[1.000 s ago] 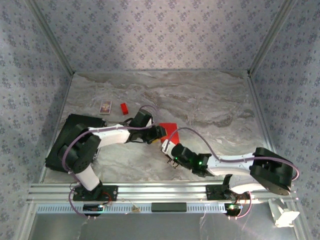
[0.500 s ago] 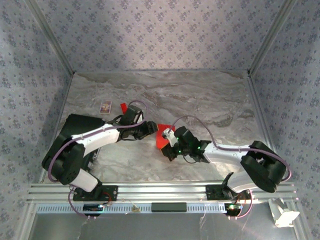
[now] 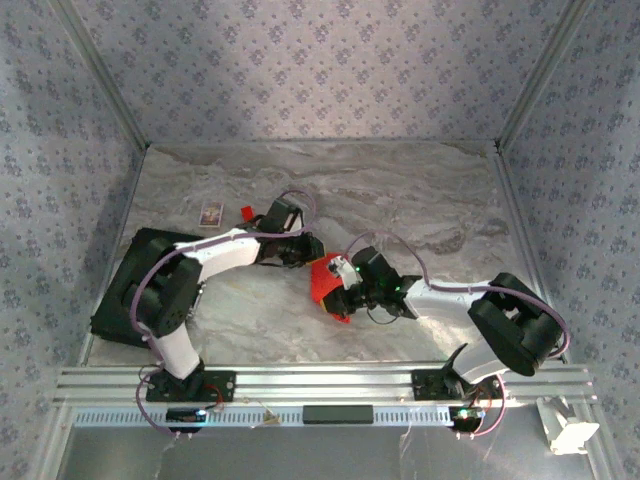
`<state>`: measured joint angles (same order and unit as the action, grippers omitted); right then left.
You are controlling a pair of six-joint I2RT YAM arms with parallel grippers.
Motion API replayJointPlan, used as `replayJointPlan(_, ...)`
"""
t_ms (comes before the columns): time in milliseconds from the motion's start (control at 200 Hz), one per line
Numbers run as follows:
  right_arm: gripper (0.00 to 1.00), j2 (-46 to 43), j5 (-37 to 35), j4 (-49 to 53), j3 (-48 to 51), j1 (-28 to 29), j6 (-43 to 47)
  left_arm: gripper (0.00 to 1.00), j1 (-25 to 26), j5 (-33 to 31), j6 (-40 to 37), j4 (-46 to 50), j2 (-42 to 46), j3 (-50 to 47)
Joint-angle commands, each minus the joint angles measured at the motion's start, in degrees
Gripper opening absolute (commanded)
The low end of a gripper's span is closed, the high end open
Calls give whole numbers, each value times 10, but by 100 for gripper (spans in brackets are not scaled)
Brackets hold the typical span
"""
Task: Fold a paper plane with a square sheet of paper (pick it up from the middle)
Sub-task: Third fold the triangle at the center of the table.
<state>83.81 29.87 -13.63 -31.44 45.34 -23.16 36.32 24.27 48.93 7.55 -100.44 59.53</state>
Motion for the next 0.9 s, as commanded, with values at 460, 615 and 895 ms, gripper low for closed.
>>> replayJointPlan(460, 0, 27, 49, -2, -6, -26, -5, 11, 9, 23, -60, 68, -138, 69)
replayJointPlan(615, 0, 28, 33, 22, -13, -43, 5, 11, 8, 14, -67, 78, -146, 63)
replayJointPlan(895, 0, 31, -44, 71, -25, -53, 10, 11, 9, 18, -58, 69, -144, 59)
